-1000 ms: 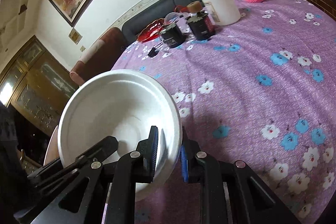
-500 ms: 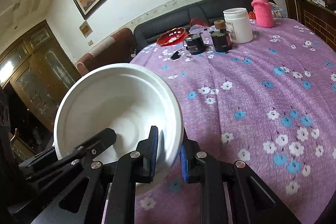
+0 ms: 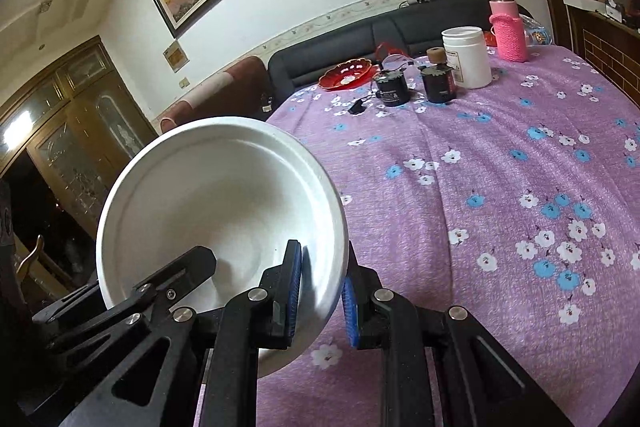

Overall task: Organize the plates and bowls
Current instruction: 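Carry the small white bowl with the right tool toward the bowl stack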

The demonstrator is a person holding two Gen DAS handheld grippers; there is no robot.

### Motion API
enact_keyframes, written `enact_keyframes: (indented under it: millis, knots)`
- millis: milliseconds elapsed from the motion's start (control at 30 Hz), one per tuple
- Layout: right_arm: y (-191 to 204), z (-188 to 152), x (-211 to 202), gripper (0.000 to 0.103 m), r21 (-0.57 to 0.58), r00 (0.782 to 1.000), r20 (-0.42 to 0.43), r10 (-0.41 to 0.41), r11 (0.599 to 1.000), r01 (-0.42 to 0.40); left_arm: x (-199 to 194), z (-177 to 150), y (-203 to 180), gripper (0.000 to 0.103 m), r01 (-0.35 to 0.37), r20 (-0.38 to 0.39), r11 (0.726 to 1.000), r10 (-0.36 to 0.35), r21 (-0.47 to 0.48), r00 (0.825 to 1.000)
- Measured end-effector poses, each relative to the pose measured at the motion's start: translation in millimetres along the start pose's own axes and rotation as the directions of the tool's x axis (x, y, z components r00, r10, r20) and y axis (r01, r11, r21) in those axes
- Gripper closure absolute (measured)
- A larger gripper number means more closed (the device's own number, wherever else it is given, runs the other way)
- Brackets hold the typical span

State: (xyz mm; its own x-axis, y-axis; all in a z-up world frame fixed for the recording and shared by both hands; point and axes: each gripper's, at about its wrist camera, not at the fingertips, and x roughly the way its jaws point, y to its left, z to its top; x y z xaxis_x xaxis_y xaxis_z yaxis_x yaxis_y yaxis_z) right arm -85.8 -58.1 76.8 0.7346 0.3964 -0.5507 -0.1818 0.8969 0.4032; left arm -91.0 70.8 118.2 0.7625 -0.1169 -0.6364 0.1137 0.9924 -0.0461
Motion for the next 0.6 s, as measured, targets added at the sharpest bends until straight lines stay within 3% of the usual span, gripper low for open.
enact_keyframes:
  millis: [600]
  knots:
    - [24, -10, 5, 0.082, -0.030, 1.000, -0.017, 0.007, 1.000, -0.007, -4, -8, 23, 0.077, 0.003, -0.009, 0.999, -0.004, -0.041, 1.000]
